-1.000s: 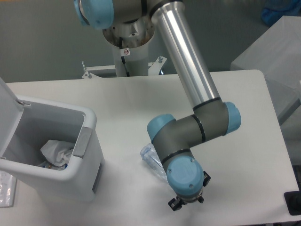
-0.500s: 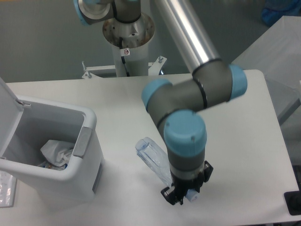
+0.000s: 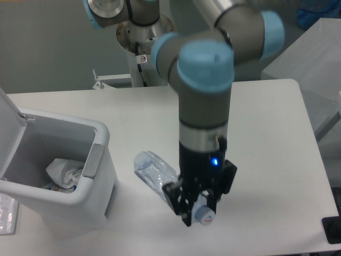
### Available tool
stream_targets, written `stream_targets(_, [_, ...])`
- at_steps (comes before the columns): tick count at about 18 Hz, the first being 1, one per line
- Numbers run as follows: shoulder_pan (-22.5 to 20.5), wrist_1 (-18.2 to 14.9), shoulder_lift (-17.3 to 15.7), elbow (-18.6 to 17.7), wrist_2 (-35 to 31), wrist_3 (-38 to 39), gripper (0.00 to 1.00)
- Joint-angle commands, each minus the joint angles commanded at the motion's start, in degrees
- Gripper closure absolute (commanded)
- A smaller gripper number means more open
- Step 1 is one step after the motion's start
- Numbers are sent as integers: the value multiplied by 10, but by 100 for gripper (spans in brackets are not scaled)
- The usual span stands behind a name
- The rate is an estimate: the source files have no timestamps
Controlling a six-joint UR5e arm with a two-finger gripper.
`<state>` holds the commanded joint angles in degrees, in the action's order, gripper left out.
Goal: Place the trash in the trash can
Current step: 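Close the gripper on the bottle cap and lift the bottle, then carry the bottle over the bin, lower it in and release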
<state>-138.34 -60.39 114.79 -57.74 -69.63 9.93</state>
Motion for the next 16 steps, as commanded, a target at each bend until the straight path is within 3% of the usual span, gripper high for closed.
stream_targets(5, [-23,72,-6,2,90,-1,74])
stream_targets(12, [-19,73,-7,7,163,21,74])
stream_targets(16, [27,82,-10,-18,165,16,73])
